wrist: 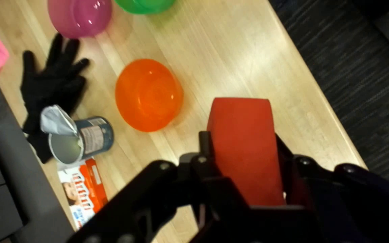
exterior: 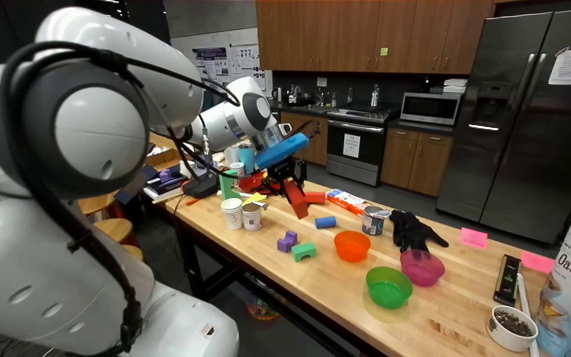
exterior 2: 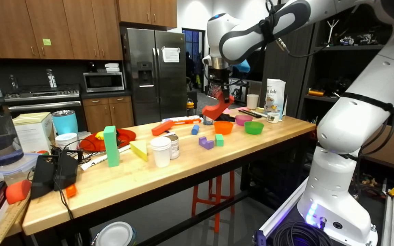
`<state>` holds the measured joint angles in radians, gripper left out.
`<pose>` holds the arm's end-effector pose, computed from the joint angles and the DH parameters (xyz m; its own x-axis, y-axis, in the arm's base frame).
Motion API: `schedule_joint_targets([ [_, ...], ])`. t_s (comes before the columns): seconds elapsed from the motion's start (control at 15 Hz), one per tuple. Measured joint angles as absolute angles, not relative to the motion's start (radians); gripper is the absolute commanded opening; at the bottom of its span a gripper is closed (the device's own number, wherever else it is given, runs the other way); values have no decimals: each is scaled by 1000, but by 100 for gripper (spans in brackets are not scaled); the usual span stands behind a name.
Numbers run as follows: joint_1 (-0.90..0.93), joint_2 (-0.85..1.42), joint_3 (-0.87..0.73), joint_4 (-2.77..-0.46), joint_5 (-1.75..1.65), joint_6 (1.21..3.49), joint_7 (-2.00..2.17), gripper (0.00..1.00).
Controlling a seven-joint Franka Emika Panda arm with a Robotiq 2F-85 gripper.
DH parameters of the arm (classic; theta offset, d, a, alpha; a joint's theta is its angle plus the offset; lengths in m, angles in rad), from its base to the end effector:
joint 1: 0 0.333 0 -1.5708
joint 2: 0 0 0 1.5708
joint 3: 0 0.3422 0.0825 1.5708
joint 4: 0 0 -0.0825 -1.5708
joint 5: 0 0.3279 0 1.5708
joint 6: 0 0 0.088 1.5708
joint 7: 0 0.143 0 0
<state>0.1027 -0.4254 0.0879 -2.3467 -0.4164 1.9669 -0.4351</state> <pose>0.3677 0.0343 0.5134 0.7282 0.6647 -0.1671 0.6701 -0.6392 0.3773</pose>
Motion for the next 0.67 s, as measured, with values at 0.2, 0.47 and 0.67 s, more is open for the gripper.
schedule_joint_targets([
  [0.2, 104, -548, 99, -2332, -443, 1787, -424, 16],
  [0.47, 111, -656, 95, -2382, -425, 1692, -362, 16],
  [0.67, 121, -696, 86, -2467, -402, 1710, -295, 16],
])
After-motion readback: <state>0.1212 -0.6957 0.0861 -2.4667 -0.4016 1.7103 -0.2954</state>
